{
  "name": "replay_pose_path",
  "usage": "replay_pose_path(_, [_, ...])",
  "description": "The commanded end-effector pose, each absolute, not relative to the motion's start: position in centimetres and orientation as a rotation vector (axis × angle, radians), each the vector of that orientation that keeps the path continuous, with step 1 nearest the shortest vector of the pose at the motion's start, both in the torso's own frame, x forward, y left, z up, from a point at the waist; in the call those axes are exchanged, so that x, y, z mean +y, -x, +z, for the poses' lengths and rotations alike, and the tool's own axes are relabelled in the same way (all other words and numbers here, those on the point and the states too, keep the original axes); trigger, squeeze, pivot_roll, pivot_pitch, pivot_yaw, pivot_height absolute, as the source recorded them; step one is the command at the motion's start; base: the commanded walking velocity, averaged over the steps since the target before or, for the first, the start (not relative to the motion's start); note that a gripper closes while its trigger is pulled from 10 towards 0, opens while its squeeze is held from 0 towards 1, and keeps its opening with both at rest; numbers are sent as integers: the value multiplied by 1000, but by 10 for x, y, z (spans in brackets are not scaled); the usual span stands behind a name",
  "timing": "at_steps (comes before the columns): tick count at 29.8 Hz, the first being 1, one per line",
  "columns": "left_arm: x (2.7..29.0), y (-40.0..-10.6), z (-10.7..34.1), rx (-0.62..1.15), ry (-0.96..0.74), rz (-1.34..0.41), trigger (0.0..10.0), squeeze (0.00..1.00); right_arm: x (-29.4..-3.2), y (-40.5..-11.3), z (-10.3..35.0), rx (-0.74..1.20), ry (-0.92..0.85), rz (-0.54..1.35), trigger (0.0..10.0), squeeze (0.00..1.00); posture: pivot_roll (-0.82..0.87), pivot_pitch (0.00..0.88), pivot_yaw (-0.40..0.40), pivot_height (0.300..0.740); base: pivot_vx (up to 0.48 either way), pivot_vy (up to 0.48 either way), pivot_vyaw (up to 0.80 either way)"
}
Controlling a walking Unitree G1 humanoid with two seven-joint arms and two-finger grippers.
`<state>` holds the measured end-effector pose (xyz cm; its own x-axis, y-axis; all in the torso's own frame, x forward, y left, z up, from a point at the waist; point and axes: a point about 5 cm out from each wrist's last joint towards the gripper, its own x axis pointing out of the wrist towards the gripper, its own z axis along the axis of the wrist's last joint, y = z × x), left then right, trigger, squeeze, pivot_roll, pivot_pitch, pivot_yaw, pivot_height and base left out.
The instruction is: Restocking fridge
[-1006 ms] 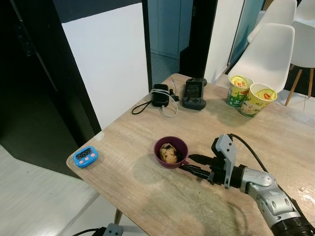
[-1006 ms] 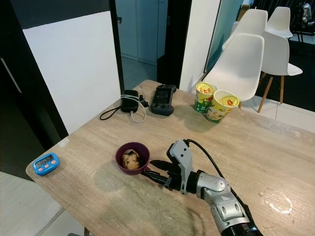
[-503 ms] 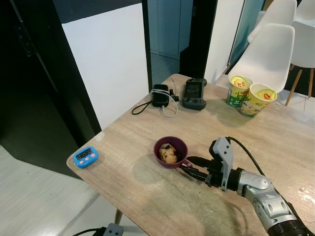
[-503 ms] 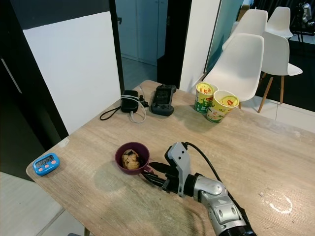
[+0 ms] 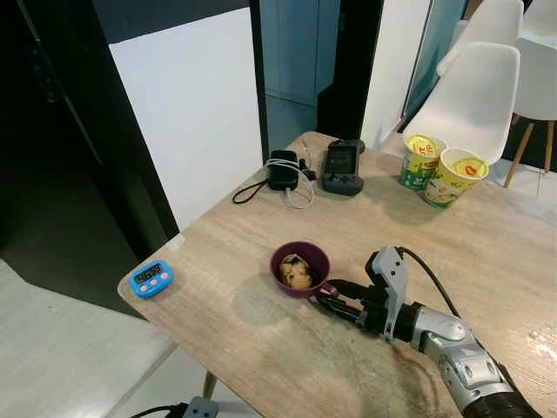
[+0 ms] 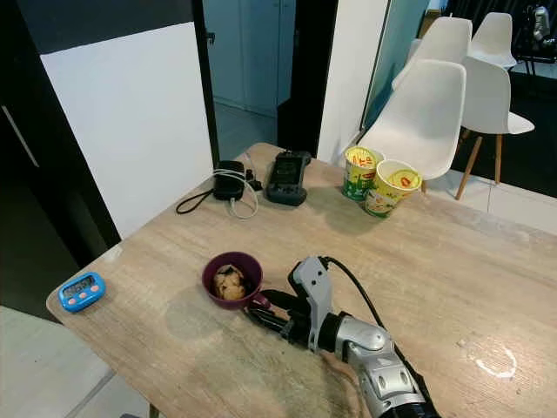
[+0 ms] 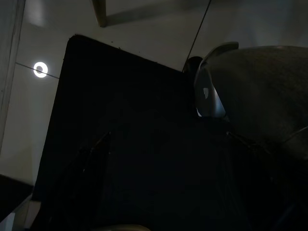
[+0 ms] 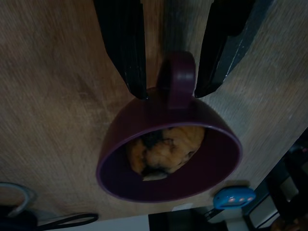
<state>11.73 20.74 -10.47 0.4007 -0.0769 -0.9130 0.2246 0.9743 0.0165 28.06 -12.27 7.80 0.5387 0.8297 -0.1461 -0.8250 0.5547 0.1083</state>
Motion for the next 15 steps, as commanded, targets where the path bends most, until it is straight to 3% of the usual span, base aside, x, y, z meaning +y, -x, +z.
replay_pose_path(1, [206,-116,-105,1146,-145,-201,10000,0,-125,-285,80,165,-46,957,2549,0,62,0,4,740,0,0,0])
replay_pose_path(3, [206,-116,-105,1146,-146,-200,10000,0,-125,-285,80,161,-49,953,2549,0,62,0,4,740,0,0,0])
replay_pose_path(4, [206,-116,-105,1146,-146,-200,10000,0,-125,-286,80,158,-51,950,0,0,61,0,5,740,0,0,0])
replay_pose_path(15, [204,-122,-104,1134,-142,-207,10000,0,-125,-288,81,140,-72,941,0,0,57,0,5,740,0,0,0])
